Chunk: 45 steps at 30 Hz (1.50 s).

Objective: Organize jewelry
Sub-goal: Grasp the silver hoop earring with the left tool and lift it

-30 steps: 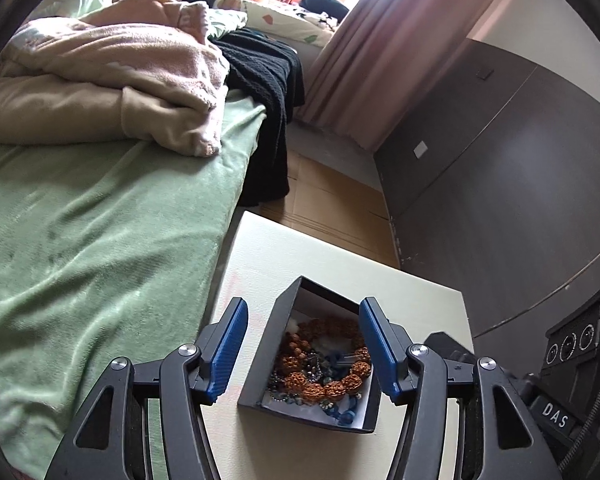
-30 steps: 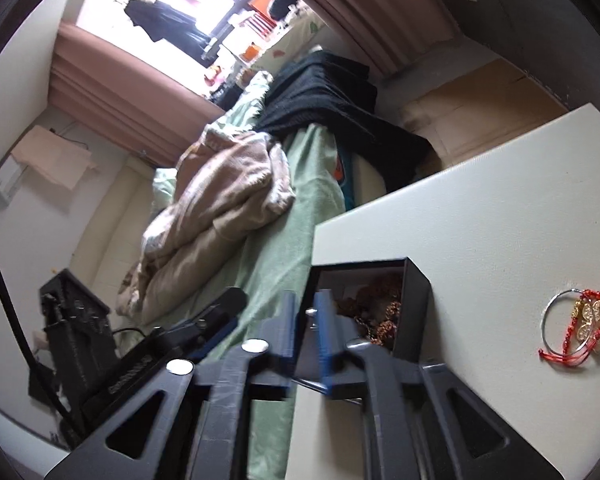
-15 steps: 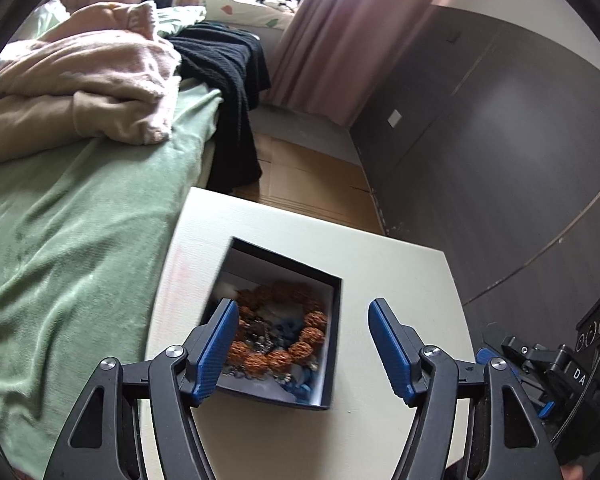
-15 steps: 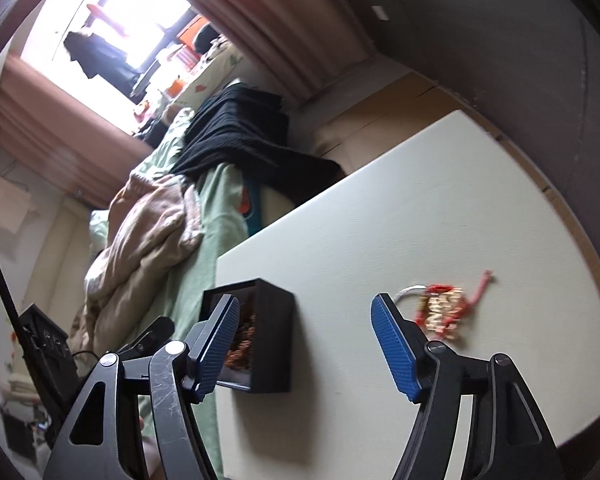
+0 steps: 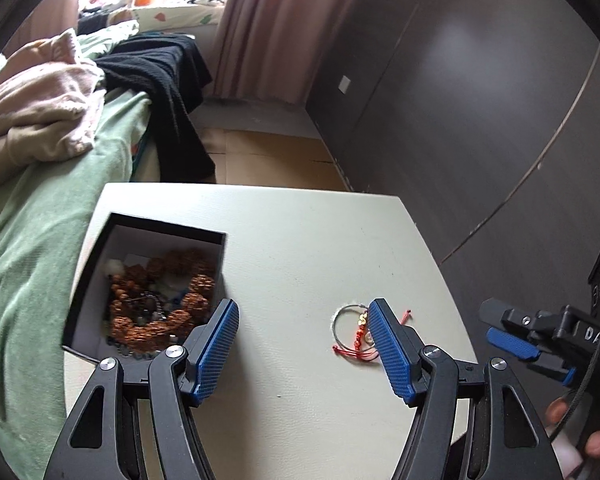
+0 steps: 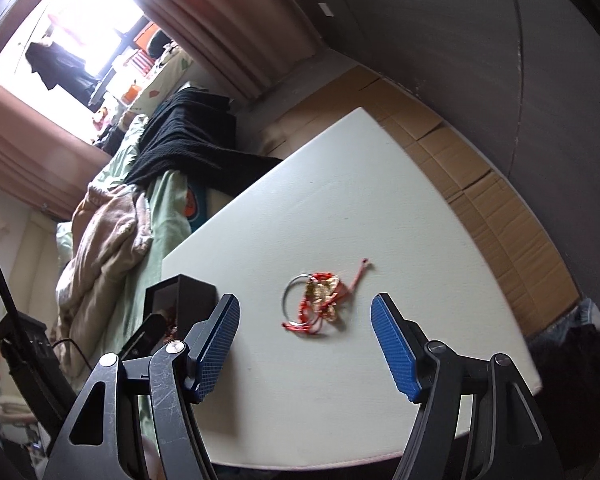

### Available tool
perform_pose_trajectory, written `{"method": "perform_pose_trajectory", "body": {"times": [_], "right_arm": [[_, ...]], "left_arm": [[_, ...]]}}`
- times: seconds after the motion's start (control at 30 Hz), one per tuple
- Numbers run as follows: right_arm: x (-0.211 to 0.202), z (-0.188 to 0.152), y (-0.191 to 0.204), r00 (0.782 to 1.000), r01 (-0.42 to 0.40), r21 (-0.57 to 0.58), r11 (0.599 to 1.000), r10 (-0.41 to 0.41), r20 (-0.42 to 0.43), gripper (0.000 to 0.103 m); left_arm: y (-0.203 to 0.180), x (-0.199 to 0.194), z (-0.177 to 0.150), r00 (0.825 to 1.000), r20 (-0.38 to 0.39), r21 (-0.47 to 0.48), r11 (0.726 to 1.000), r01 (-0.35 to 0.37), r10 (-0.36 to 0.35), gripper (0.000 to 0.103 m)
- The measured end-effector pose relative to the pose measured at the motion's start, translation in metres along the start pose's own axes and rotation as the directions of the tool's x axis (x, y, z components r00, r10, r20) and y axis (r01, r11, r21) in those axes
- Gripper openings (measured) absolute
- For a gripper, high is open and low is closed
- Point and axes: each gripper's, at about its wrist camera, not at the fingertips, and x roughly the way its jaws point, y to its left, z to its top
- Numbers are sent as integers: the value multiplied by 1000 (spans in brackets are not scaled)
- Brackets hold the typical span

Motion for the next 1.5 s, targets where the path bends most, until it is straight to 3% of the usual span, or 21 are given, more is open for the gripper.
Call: {"method": "perform_pose_trajectory", "body": {"times": [0.4, 0.73, 0.97, 1.17, 1.27, 1.33, 1.4, 1.5], "right_arm": [[-15, 13, -39, 1000, -19, 95, 995, 19, 2, 69], [-18, 25, -53, 999, -42, 133, 990, 40, 13, 69], [-16, 29, -56, 999, -42, 140, 989, 41, 8, 69], [-15, 30, -57, 999, -42, 141, 989, 41, 6, 69], [-14, 30, -56, 999, -40, 137, 990, 40, 6, 69], [-12, 29, -56, 999, -39, 135, 990, 39, 2, 69], [-10, 29, -54, 999, -37, 128, 991, 37, -4, 69], [-6, 26, -48, 999, -33, 112, 993, 35, -15, 69]], "left_arm": [[-47, 60, -22, 989, -97, 186, 978, -89, 108, 68], [-63, 90, -30, 977, -125, 294, 947, -131, 174, 68], [-74, 97, -38, 976, -137, 346, 931, -113, 169, 68], [-72, 99, -37, 979, -144, 337, 937, -91, 147, 68], [-65, 102, -35, 982, -163, 302, 952, -44, 97, 68], [-62, 102, -33, 984, -158, 299, 953, -36, 87, 63], [-63, 101, -32, 985, -157, 302, 953, -27, 77, 50], [-62, 100, -32, 984, -164, 298, 954, -19, 71, 50]]}}
